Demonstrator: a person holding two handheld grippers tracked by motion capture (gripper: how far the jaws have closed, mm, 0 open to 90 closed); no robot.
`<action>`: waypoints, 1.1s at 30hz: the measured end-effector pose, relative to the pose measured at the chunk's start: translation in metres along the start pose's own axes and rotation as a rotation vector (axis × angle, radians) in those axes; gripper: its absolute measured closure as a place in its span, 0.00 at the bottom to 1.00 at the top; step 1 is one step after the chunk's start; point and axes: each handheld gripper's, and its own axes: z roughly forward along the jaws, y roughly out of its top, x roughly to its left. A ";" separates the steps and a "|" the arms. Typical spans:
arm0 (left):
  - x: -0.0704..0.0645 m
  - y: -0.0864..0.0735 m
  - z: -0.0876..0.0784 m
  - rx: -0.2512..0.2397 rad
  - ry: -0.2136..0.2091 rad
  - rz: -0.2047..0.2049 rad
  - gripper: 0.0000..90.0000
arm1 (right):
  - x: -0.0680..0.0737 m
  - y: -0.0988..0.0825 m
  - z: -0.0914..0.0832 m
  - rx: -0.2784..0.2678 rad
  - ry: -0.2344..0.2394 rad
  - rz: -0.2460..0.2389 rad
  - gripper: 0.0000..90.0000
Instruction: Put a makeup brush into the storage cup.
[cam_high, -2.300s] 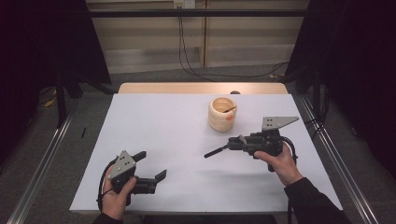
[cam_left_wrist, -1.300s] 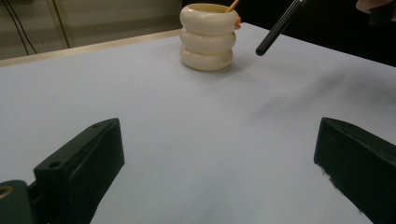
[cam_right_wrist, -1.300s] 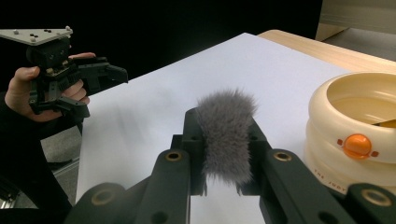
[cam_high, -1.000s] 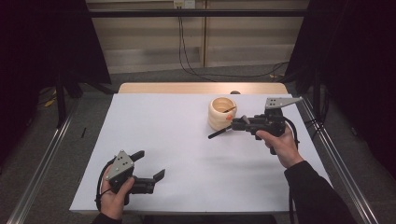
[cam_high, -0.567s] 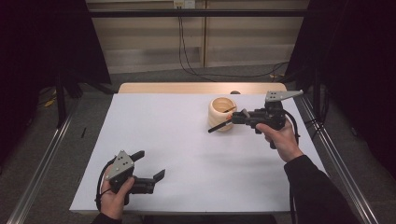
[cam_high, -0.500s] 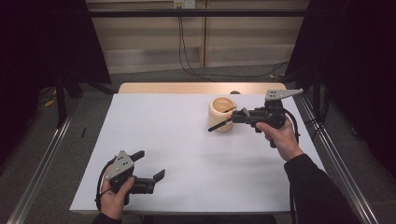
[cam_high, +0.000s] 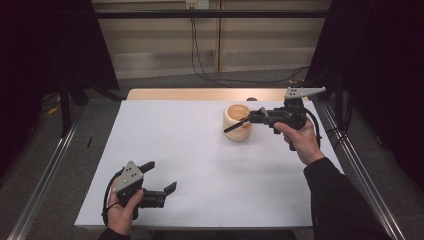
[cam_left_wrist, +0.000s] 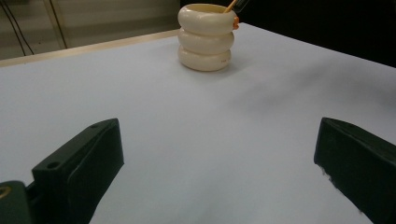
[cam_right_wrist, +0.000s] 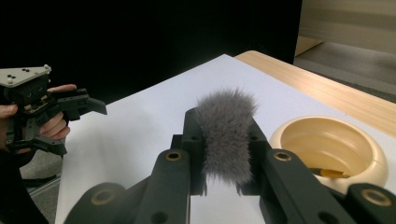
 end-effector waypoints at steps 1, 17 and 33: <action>0.000 0.000 0.000 0.003 0.003 0.007 0.01 | -0.001 0.001 0.000 -0.002 0.003 0.001 0.86; 0.001 0.000 -0.001 -0.001 -0.004 0.005 0.01 | -0.009 0.013 -0.010 -0.024 -0.039 0.008 0.86; 0.002 0.000 0.000 -0.001 -0.004 0.000 0.01 | -0.017 0.029 -0.011 -0.029 -0.107 0.010 0.86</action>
